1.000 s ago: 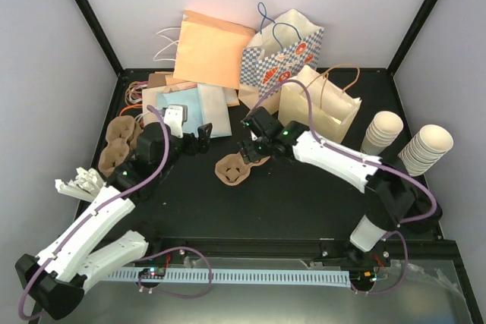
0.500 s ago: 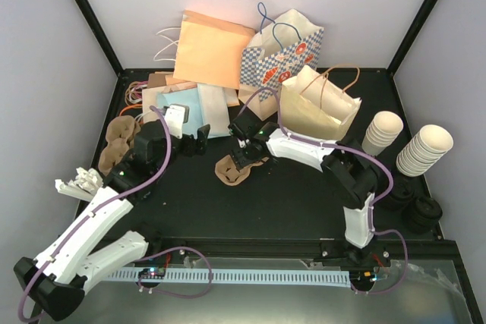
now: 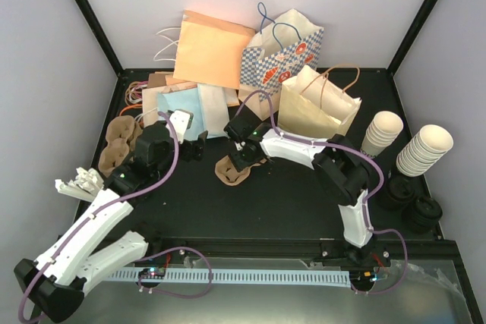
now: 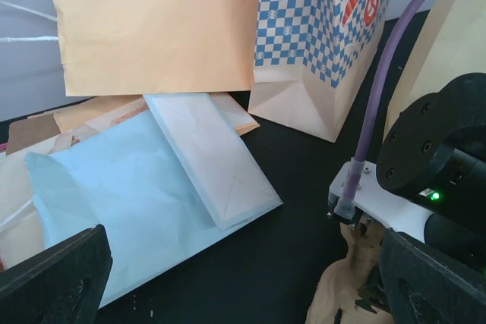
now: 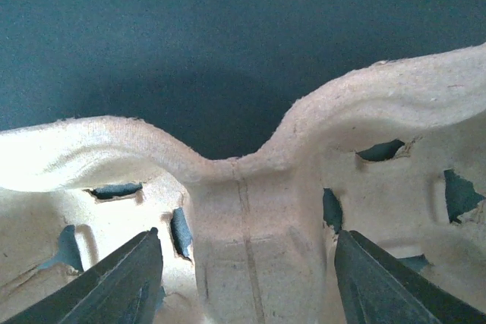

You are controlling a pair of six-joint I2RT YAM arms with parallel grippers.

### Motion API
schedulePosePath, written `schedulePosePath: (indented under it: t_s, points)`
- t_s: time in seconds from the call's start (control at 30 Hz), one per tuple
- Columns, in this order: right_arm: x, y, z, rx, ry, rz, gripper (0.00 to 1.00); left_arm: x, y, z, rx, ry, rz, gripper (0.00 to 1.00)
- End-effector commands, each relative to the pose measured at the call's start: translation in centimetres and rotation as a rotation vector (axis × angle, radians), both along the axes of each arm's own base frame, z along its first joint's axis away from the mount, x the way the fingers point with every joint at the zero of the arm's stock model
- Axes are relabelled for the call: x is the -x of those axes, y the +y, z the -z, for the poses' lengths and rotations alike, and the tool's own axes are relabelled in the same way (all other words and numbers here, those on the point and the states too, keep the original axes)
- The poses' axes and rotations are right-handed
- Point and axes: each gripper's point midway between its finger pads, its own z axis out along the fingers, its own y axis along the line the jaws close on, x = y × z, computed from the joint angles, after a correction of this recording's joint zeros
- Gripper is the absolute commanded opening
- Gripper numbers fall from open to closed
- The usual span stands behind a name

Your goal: Pack the takeout coffee

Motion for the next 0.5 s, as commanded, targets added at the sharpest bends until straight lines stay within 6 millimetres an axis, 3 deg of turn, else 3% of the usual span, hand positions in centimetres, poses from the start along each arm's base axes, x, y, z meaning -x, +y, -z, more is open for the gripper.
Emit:
schedulePosePath:
  t_s: [0.0,0.47]
  points:
    - [-0.16,-0.01,0.33,0.041,-0.016,-0.014,0.65,-0.18,0.49,-1.53,-0.010,-0.067,-0.012,0.99]
    - [0.04,-0.34,1.07,0.077,-0.015,-0.011,0.55,0.00,0.47,-1.50,-0.008,-0.070,-0.005,0.99]
